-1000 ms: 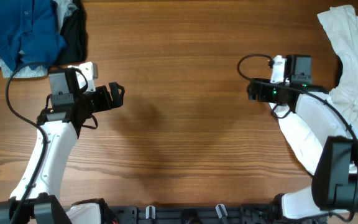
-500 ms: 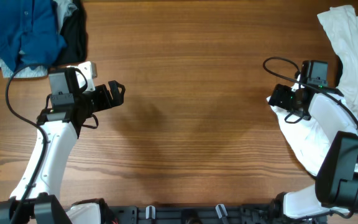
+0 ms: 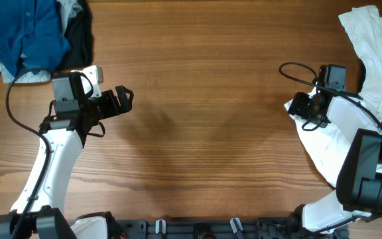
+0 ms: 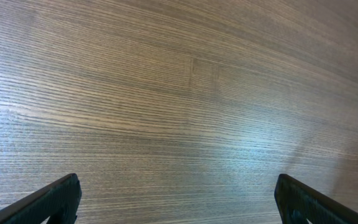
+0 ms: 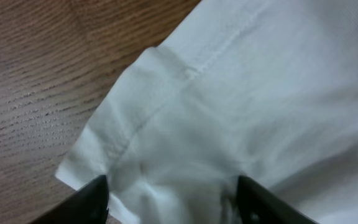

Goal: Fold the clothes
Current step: 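Move the right gripper over the white T-shirt edge and lower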

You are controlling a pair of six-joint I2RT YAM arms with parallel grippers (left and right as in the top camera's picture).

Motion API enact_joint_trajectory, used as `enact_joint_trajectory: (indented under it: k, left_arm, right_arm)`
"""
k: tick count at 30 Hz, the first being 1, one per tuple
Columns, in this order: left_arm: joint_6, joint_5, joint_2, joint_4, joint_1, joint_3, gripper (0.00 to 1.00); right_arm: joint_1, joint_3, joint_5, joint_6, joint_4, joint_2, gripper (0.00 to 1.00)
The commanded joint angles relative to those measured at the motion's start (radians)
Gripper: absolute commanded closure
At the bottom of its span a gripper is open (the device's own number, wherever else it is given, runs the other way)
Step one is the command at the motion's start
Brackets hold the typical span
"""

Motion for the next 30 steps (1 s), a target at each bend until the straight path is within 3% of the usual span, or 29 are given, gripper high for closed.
enact_joint_trajectory:
  k: [1,4,6,11,18,23,25,30]
  left_arm:
    - [-0.01,0.02,0.002,0.005,0.0,0.013,0.0]
    - [-0.01,0.02,0.002,0.005,0.0,0.013,0.0]
    - [-0.01,0.02,0.002,0.006,0.0,0.013,0.0]
    - [-0.01,0.02,0.002,0.042,0.0,0.013,0.0]
    - [-0.01,0.02,-0.003,0.051,0.0,0.013,0.0]
    - [-0.01,0.02,-0.003,0.051,0.0,0.013,0.0]
    - [-0.01,0.02,-0.003,0.051,0.0,0.013,0.0]
    - [-0.01,0.019,-0.003,0.051,0.0,0.013,0.0]
  right_arm:
    - [0.002,0.0,-0.058,0.008,0.023,0.076,0.53]
    - [0.002,0.0,-0.084,0.008,0.034,0.087,0.74]
    - [0.002,0.001,-0.078,0.008,0.046,0.088,0.96]
    - [-0.005,0.094,-0.119,0.01,0.016,0.063,0.96]
    - [-0.004,0.299,-0.121,-0.045,-0.202,0.014,0.96]
    - [-0.004,0.316,-0.121,-0.048,-0.259,0.014,0.85]
    - [-0.004,0.315,-0.121,-0.05,-0.274,0.014,0.96]
    - [-0.004,0.314,-0.121,-0.05,-0.299,0.014,0.96]
